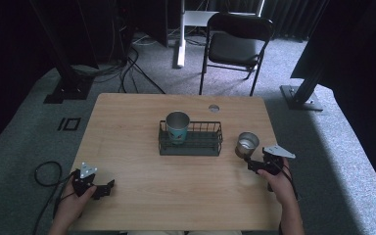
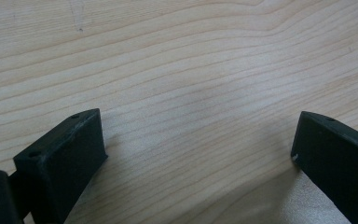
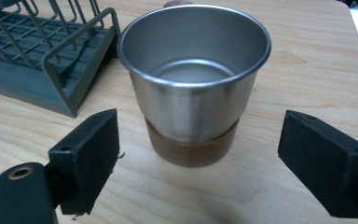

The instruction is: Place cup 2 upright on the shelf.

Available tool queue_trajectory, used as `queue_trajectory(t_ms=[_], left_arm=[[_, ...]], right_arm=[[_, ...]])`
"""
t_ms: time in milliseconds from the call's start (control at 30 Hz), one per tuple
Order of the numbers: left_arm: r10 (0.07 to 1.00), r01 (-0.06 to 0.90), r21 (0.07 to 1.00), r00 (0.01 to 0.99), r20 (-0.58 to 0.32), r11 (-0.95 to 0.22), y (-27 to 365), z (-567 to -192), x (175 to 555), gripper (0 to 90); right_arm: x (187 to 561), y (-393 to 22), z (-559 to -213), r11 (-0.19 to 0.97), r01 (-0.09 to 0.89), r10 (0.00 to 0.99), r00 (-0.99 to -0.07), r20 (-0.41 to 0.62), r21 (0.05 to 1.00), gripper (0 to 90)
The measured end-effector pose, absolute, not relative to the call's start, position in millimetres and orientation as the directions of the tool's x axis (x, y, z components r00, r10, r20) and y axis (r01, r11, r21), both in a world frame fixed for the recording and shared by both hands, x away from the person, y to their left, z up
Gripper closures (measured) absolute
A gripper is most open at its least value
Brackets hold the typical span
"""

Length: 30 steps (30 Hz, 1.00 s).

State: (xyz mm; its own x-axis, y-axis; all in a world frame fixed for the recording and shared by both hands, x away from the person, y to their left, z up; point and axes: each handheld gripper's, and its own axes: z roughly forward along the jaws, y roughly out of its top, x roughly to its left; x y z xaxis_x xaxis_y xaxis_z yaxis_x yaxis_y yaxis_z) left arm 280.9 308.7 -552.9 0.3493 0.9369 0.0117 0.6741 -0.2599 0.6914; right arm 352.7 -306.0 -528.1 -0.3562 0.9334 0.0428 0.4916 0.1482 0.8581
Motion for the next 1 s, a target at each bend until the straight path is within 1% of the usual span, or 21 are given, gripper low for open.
queue_trajectory(t_ms=[100,600,1000], left_arm=[[0.937,0.674,0.692,0.348,0.01,-0.258,309,-553,281,3.3],[0.937,0.675,0.691,0.349,0.01,-0.258,309,-553,281,3.3],[0.937,0.676,0.69,0.349,0.01,-0.259,309,-553,281,3.3]], right_arm=[[357,-305,-528,0.177,0.488,0.937,-0.349,0.006,0.855,12.3],[373,-300,-522,0.155,0.454,0.932,-0.361,0.022,0.877,11.9],[383,-291,-520,0.174,0.435,0.927,-0.375,0.002,0.883,11.8]])
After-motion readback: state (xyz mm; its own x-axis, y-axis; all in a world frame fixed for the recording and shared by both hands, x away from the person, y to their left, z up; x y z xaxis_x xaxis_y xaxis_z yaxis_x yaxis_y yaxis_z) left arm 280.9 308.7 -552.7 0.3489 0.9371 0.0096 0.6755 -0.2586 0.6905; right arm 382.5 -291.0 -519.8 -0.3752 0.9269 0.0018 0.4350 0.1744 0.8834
